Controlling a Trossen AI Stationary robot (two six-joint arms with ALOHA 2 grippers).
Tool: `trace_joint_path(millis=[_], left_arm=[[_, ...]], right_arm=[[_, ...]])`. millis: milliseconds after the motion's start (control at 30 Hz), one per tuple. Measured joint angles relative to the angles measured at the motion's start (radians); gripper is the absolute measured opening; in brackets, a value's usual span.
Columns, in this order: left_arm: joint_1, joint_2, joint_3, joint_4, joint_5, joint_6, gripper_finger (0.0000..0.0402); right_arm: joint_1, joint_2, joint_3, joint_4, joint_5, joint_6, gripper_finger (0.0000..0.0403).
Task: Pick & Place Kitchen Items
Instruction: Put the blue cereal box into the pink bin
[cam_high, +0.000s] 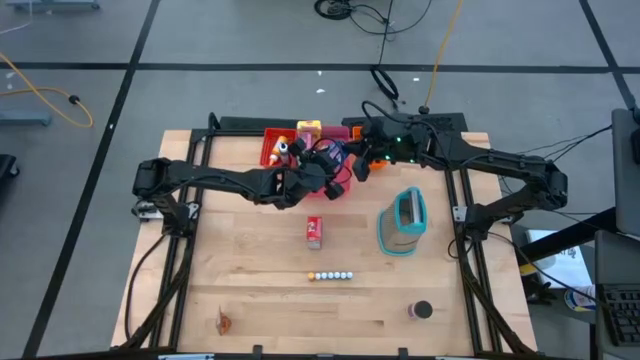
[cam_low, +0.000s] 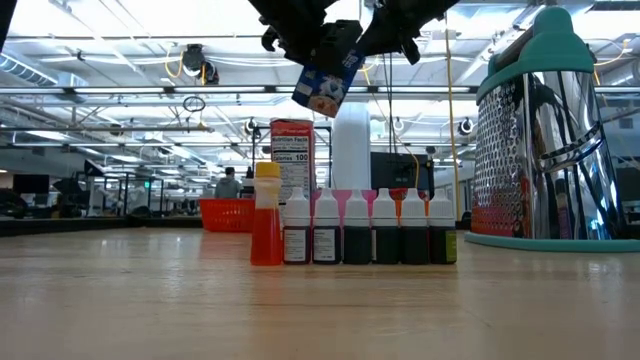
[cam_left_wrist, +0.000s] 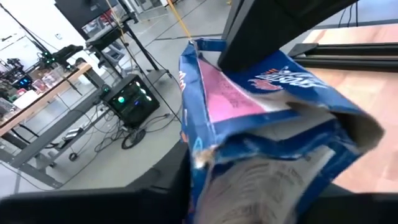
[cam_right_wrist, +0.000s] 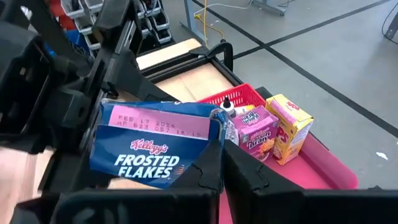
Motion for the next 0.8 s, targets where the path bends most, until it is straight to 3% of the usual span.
trace_joint_path(millis=[133,267,467,800], left_arm=[[0.004,0.0,0.0,-0.002,0.019,0.001,0.0096],[0.017,0.0,0.0,-0.005,0.048,-0.027,0.0097],[0.056,0.0,0.0,-0.046,0.093,-0.08,0.014],[0.138,-0.004,0.0,-0.086,0.158,-0.134,0.0111]], right_arm=[[-0.002,-0.001,0.001,-0.013,0.001,-0.008,0.0019],[-0.002,-0.002,0.001,-0.031,0.002,-0.051,0.0034],[-0.003,-0.002,0.001,-0.108,0.009,-0.097,0.0054],[-0.04,-0.049,0.0,-0.218,0.01,-0.116,0.0075]])
